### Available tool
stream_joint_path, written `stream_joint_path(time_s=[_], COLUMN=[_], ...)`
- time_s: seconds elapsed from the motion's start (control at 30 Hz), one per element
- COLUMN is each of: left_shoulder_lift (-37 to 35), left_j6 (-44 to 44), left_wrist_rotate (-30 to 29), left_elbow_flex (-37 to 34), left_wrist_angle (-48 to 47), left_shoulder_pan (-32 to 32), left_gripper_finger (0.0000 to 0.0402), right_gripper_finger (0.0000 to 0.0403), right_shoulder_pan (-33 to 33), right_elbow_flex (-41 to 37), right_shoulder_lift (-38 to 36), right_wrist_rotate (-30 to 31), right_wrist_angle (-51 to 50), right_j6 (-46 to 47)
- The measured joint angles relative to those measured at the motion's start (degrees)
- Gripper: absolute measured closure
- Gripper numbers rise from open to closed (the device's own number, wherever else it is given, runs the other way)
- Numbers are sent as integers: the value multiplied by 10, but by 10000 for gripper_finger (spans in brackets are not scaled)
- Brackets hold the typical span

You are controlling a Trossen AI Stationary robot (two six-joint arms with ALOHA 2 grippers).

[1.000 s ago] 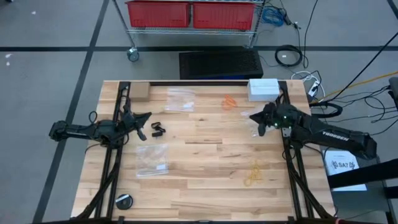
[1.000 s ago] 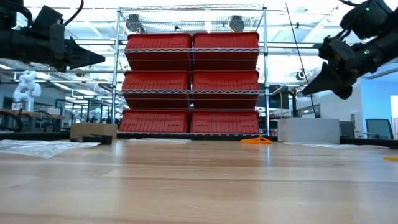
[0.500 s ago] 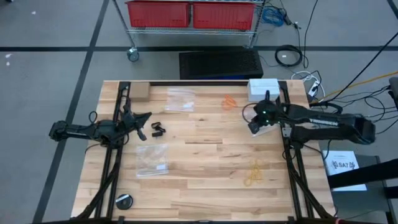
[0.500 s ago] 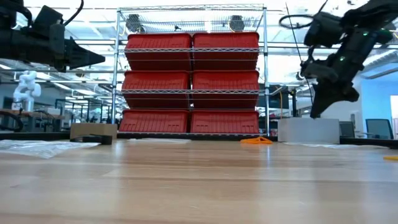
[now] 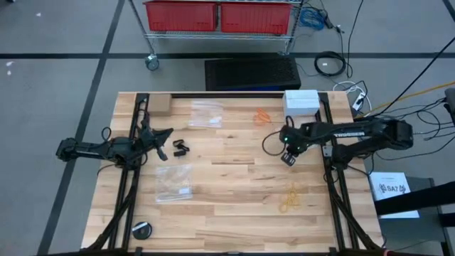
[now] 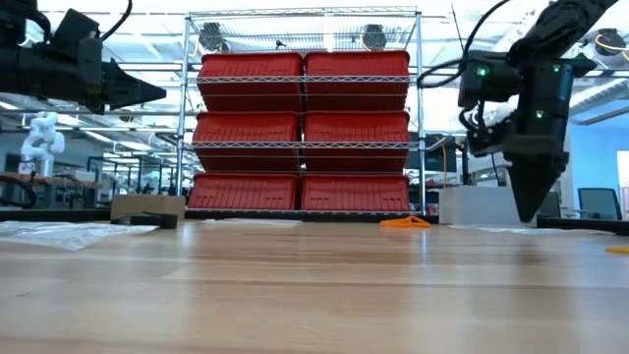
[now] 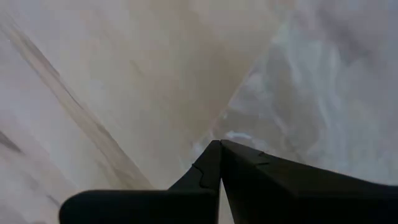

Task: Sort rubber bands
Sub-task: Open the middle right transparent zip bag

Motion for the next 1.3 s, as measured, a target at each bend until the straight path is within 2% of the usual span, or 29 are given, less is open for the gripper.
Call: stream_joint_path(time_s=[0.2,0.47,0.73,0.9,1.07,1.2,1.3], left_shoulder_lift=[0,0,0,0,0,0,0], left_j6=[0,0,0,0,0,0,0], left_wrist_rotate=[0,0,0,0,0,0,0], left_elbow_flex=[0,0,0,0,0,0,0], left_wrist_angle=[0,0,0,0,0,0,0], left_shoulder_pan=[0,0,0,0,0,0,0], left_gripper_finger=[400,400,400,400,400,400,400], right_gripper_finger=[403,403,403,403,403,403,403], right_shoulder_pan=[26,44,68,86,89,82,81], right_elbow_flex=[1,13,114,223,295,287,246], right_shoulder_lift=[55,100,196,216,202,206,209], right_wrist_rotate=[11,-45,-49,-49,-14,30,42], right_wrist_angle=[26,150,232,195,45,-63,-68], right_j6=[15,54,36,-56,-120,-134,-142])
